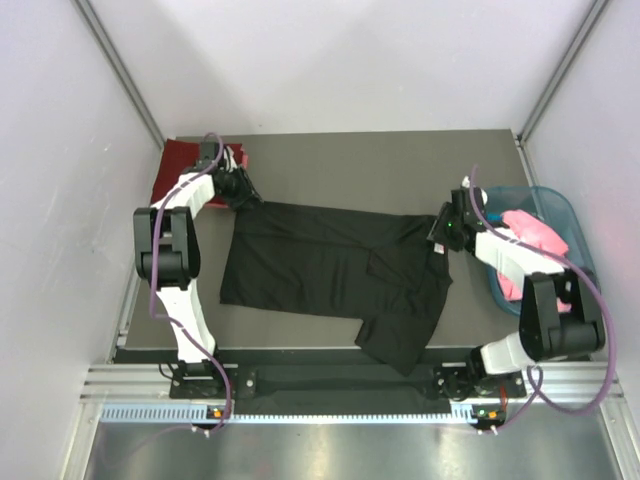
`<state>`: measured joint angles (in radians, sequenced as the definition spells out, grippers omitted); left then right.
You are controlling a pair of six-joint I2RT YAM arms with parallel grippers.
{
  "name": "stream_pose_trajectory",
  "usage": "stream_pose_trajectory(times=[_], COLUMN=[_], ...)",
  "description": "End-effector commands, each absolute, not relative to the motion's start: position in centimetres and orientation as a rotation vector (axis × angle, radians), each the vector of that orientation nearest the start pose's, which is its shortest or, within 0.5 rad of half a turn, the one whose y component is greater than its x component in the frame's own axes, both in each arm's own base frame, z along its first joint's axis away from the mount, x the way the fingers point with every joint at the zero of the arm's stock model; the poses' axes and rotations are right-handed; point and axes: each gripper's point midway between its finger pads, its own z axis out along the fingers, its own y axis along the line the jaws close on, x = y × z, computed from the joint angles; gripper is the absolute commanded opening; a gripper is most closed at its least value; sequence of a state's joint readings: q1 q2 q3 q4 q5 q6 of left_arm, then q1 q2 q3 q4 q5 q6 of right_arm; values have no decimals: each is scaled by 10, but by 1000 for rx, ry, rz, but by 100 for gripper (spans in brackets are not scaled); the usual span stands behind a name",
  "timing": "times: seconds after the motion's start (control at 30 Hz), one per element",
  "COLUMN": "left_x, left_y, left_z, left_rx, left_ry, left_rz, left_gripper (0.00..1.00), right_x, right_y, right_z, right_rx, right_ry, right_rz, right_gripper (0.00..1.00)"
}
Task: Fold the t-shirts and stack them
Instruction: Fold the tshirt
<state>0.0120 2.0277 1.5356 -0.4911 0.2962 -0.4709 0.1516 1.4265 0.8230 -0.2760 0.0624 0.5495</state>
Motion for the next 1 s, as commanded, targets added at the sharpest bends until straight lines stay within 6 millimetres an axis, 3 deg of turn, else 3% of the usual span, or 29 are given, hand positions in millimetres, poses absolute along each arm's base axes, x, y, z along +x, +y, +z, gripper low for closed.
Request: stream_pose_trajectory(times=[0.0, 0.03, 0.17, 0.43, 0.47, 0.63, 0.7, 0.73, 0.97], left_x=[497, 498, 504, 514, 514, 514, 513, 514, 512], left_y=[-84, -86, -88, -80, -79, -70, -67, -65, -58], left_z=[65, 62, 50, 34, 31, 21, 15, 13, 5], left_rx=[-447, -447, -449, -468, -471, -495, -507, -511, -527], left_ry=[2461, 2461, 2458, 2467, 2471, 2488, 2502, 2504, 2532], left_rz=[-736, -747, -767, -708, -700, -626, -597, -587, -527], left_gripper=[41, 41, 41, 41, 41, 41, 41, 41, 41], right_x=[396, 401, 416, 418, 419, 413, 408, 406, 397], right_y=[61, 56, 48, 47, 44, 28, 27, 14, 13], right_z=[96, 87, 85, 61, 62, 49, 43, 42, 37], right_rx=[447, 464, 474, 461, 464, 513, 523, 562, 578], right_ry=[2276, 2292, 2269, 2303, 2294, 2307, 2319, 2311, 2302], right_rz=[266, 252, 273, 317, 315, 264, 259, 242, 252], right_gripper=[37, 35, 33, 32, 31, 1, 0, 0, 0])
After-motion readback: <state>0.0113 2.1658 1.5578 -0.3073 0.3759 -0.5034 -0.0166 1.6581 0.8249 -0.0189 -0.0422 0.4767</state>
